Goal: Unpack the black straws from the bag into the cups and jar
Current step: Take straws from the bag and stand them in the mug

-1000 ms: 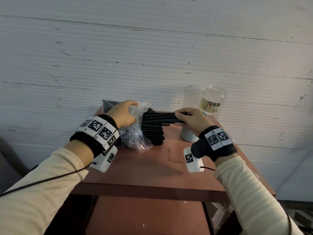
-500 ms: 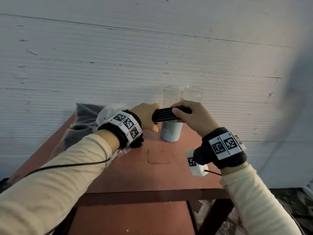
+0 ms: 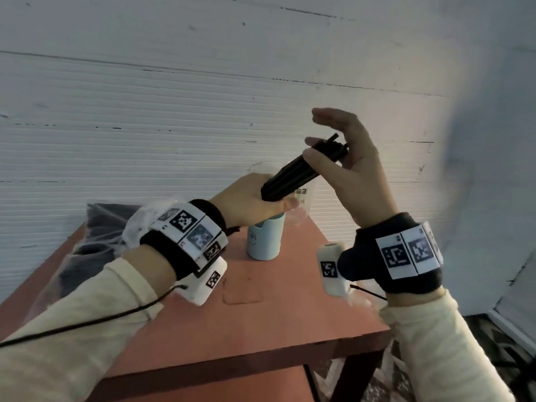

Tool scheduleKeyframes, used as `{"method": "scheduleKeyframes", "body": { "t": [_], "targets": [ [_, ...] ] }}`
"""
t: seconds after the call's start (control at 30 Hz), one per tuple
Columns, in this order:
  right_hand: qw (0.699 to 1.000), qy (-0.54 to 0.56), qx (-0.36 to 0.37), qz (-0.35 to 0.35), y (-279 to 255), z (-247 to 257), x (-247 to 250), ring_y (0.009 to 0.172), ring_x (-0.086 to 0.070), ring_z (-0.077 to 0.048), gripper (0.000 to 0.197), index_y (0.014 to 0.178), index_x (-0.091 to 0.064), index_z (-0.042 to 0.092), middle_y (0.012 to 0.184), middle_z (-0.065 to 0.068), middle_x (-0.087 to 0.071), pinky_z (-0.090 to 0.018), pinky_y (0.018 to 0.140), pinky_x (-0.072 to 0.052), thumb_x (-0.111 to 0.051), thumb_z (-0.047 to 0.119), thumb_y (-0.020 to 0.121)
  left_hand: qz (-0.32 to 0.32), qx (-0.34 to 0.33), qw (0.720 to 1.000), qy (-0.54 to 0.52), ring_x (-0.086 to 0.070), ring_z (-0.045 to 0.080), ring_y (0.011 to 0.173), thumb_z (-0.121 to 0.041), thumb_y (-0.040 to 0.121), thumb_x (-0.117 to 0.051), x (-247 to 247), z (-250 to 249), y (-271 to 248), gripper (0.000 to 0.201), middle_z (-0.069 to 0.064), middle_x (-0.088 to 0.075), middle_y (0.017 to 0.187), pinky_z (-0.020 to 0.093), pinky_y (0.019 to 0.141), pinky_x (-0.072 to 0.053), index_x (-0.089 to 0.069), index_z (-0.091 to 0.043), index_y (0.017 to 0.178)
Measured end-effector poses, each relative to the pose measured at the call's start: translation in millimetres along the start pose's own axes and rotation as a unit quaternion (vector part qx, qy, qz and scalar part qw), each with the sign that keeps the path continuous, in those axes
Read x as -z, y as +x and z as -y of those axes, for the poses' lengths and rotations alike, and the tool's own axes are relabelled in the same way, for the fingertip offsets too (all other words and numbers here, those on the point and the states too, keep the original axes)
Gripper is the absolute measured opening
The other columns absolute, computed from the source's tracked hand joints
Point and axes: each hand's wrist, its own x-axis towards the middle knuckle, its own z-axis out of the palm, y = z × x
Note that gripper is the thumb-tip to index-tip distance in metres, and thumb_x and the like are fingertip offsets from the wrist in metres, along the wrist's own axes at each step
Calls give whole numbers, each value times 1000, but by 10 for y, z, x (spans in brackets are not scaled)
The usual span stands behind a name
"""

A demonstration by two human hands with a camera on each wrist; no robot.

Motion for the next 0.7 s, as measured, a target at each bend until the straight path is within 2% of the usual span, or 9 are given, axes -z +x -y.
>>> {"method": "scheduleKeyframes", "body": {
  "t": [0.1,0.2,0.23,0.3,0.37,0.43,0.5,0.6,0.7],
  "targets": [
    [999,-21,44,-10,114,117,-51,108,-61,-11,42,124,-53,19,128,-3,-53,-27,91,-52,-58,-2,88,-18,-4,995,-95,-50,5,52,-41,87,-67,-119,-83,37,36,-5,-49,59,12,52,-42,-48,-14,72],
    [995,-83,52,19,180,81,-145,105,-61,-7,36,121,-57,17,119,-3,-59,-28,91,-52,-54,1,89,-26,20,985,-171,-62,10,68,-44,82,-70,-257,-13,44,28,-5,-62,67,26,75,-53,-60,-19,77],
    [993,-103,46,29,183,35,-171,102,-60,-4,35,120,-58,15,115,0,-61,-23,89,-51,-54,2,88,-24,33,980,-193,-66,13,75,-42,80,-73,-310,51,32,23,-3,-67,73,31,83,-53,-63,-22,80],
    [985,-158,9,71,145,-93,-213,93,-57,2,28,116,-60,15,107,5,-63,-11,80,-46,-54,8,90,-22,76,971,-225,-68,17,87,-37,76,-79,-418,195,-7,25,3,-72,86,38,90,-53,-66,-19,89],
    [964,-222,-32,141,56,-247,-257,85,-57,3,22,113,-63,17,101,7,-64,-4,73,-42,-56,17,93,-5,123,961,-249,-69,22,92,-33,71,-84,-513,327,-49,37,11,-72,96,41,90,-54,-67,-13,98],
    [950,-251,-36,182,-40,-364,-306,89,-56,-1,22,113,-65,17,105,6,-64,-2,76,-39,-58,21,93,8,144,955,-259,-69,21,89,-29,73,-83,-574,417,-87,35,10,-72,92,35,85,-55,-68,-9,97],
    [956,-239,-12,166,-74,-394,-331,98,-53,-2,23,114,-64,17,110,6,-62,-2,83,-35,-61,22,92,7,137,953,-269,-68,16,83,-23,78,-79,-586,411,-113,25,7,-70,85,28,79,-52,-68,-5,93],
    [967,-216,26,134,-57,-407,-353,105,-53,-4,25,116,-64,17,118,3,-59,-2,89,-34,-63,22,91,21,120,947,-298,-65,18,81,-13,83,-74,-580,365,-129,30,10,-66,84,30,80,-51,-64,7,102],
    [952,-244,3,186,-87,-482,-398,103,-53,-5,27,117,-63,18,117,4,-59,-10,90,-39,-62,23,91,41,133,944,-298,-64,22,89,-11,77,-78,-608,413,-140,34,14,-66,90,36,90,-51,-64,5,104]
  ]
}}
